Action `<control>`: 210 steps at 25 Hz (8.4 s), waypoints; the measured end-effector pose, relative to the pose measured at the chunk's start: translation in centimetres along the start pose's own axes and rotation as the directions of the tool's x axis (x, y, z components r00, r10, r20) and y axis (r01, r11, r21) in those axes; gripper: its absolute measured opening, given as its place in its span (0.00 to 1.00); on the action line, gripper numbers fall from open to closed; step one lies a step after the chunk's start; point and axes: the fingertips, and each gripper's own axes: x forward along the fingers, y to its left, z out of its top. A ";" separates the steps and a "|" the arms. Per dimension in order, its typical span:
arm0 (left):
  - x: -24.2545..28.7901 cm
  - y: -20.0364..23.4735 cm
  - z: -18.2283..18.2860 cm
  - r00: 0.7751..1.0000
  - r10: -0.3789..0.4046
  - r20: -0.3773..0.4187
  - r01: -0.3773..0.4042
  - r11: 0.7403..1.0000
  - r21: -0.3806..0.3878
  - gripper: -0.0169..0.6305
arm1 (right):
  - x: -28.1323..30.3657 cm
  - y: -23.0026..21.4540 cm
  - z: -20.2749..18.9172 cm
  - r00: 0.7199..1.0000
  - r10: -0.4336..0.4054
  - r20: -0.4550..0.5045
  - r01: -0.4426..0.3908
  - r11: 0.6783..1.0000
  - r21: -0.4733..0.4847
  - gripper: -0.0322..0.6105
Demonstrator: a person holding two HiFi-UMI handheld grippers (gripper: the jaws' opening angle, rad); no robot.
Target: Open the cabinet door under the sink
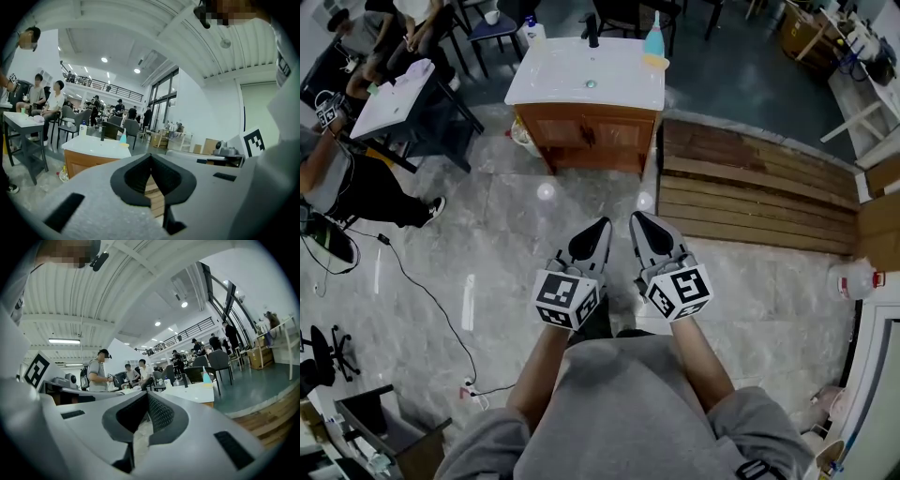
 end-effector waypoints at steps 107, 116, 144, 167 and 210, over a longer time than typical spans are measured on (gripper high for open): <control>32.8 41.6 -27.6 0.953 0.123 -0.276 -0.183 0.962 -0.203 0.04 | 41.8 -23.9 -31.1 0.952 -0.052 -0.302 0.098 0.985 0.139 0.07; 35.3 43.0 -30.3 0.957 0.120 -0.263 -0.177 0.963 -0.204 0.04 | 43.2 -24.9 -33.3 0.957 -0.055 -0.286 0.098 0.986 0.137 0.06; 42.0 48.1 -37.6 0.934 0.215 -0.284 -0.273 0.945 -0.180 0.21 | 43.2 -29.5 -39.4 0.948 -0.103 -0.300 0.153 0.977 0.148 0.07; 43.3 48.3 -38.1 0.922 0.212 -0.326 -0.274 0.949 -0.158 0.16 | 42.5 -30.5 -39.8 0.939 -0.106 -0.328 0.174 0.967 0.184 0.06; 27.5 46.5 -39.7 0.897 -0.307 -0.317 0.303 0.951 -0.063 0.15 | 38.9 -14.3 -44.1 0.873 -0.328 -0.360 0.405 0.900 0.163 0.07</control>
